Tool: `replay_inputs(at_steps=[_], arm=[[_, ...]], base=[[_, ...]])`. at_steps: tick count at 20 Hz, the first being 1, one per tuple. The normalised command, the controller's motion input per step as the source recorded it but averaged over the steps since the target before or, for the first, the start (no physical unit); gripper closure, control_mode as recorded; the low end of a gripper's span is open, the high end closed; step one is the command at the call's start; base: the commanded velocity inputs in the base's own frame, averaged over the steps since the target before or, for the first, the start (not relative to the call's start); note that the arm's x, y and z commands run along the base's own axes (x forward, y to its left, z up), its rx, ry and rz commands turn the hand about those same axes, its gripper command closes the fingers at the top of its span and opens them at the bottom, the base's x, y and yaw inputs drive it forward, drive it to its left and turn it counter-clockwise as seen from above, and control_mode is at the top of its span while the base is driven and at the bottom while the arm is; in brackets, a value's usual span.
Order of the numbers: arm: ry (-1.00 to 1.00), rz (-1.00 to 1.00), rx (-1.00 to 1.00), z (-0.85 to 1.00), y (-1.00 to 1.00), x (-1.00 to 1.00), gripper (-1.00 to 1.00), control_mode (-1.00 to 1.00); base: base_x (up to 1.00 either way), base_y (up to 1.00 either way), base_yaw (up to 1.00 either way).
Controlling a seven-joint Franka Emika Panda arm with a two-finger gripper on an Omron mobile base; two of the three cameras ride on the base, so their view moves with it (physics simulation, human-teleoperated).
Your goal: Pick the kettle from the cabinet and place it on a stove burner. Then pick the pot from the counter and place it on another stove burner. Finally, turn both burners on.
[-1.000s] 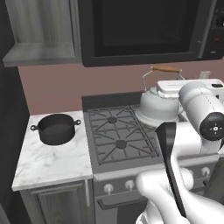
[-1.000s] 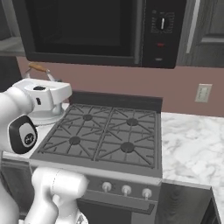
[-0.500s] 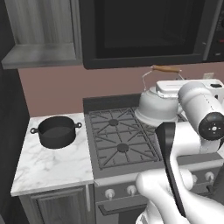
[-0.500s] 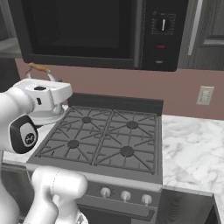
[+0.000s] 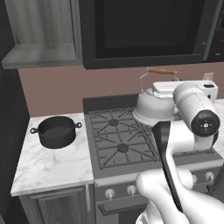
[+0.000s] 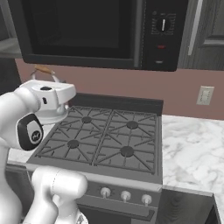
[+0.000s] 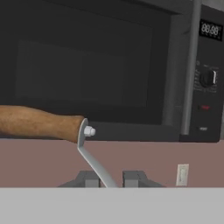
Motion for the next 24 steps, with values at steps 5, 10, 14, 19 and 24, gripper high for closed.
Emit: replay_inputs(at_steps=[5, 10, 14, 19, 24], arm=[[0.0, 0.0, 0.0, -0.22, 0.0, 0.36, 1.0, -1.0], [0.0, 0.0, 0.0, -0.23, 0.01, 0.35, 1.0, -1.0], [0.0, 0.0, 0.0, -0.21, 0.0, 0.37, 1.0, -1.0], [0.0, 0.0, 0.0, -0.28, 0.0, 0.35, 1.0, -1.0], [0.0, 0.0, 0.0, -0.33, 0.0, 0.36, 1.0, -1.0]], base=[[0.0, 0.0, 0.0], [0.0, 0.0, 0.0], [0.0, 0.0, 0.0], [0.0, 0.0, 0.0], [0.0, 0.0, 0.0]])
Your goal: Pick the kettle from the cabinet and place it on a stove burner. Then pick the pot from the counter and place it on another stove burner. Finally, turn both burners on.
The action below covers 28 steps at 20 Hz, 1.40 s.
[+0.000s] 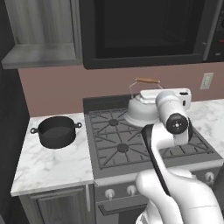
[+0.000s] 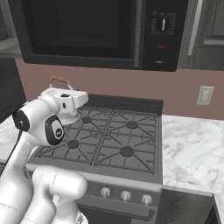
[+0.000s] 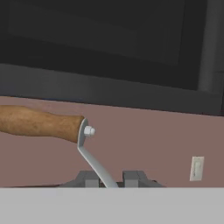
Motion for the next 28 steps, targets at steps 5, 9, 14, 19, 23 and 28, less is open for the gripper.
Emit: replay_inputs(at_steps=[5, 9, 14, 19, 23, 28], arm=[[0.0, 0.0, 0.0, -0.36, 0.0, 0.35, 1.0, -1.0], [0.0, 0.0, 0.0, -0.31, 0.0, 0.36, 1.0, -1.0], [0.0, 0.0, 0.0, -0.22, 0.0, 0.36, 1.0, -1.0], [0.0, 0.0, 0.0, -0.11, 0.04, 0.39, 1.0, -1.0], [0.0, 0.0, 0.0, -0.12, 0.07, 0.39, 1.0, -1.0], [0.0, 0.0, 0.0, -0.2, 0.08, 0.41, 1.0, -1.0]], base=[[0.0, 0.0, 0.0], [0.0, 0.0, 0.0], [0.0, 0.0, 0.0], [0.0, 0.0, 0.0], [0.0, 0.0, 0.0], [0.0, 0.0, 0.0]])
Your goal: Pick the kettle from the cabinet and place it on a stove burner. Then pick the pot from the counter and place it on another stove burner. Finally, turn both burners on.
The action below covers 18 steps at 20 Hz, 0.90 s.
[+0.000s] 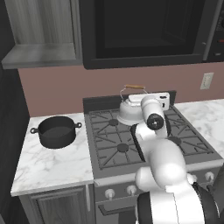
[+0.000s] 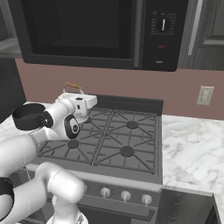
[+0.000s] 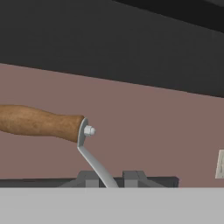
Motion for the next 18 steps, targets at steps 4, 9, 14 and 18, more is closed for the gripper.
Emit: replay_inputs(at_steps=[4, 9, 14, 18], arm=[[0.0, 0.0, 0.0, -0.23, 0.05, 0.37, 1.0, -1.0], [0.0, 0.0, 0.0, -0.23, 0.04, 0.36, 1.0, -1.0], [0.0, 0.0, 0.0, -0.09, 0.01, 0.18, 1.0, -1.0], [0.0, 0.0, 0.0, -0.03, 0.0, 0.07, 1.0, -1.0]], base=[[0.0, 0.0, 0.0], [0.0, 0.0, 0.0], [0.0, 0.0, 0.0], [0.0, 0.0, 0.0]])
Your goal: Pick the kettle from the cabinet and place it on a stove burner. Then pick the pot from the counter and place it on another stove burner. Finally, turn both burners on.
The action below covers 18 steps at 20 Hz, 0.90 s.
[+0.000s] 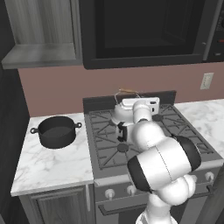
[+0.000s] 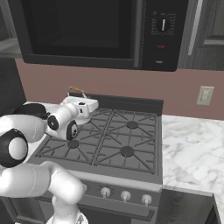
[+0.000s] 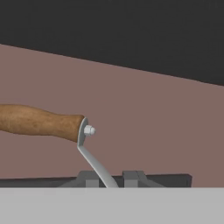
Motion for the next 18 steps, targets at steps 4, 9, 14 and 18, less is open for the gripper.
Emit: replay_inputs(at_steps=[4, 9, 14, 18], arm=[[-0.01, 0.0, 0.0, -0.03, 0.0, 0.2, 1.0, -1.0], [-0.01, 0.0, 0.0, 0.0, 0.0, 0.23, 1.0, -1.0], [-0.01, 0.0, 0.0, -0.1, 0.0, 0.18, 1.0, -1.0], [0.0, 0.0, 0.0, -0.16, 0.0, 0.17, 1.0, -1.0]], base=[[0.0, 0.0, 0.0], [0.0, 0.0, 0.0], [0.0, 0.0, 0.0], [0.0, 0.0, 0.0]])
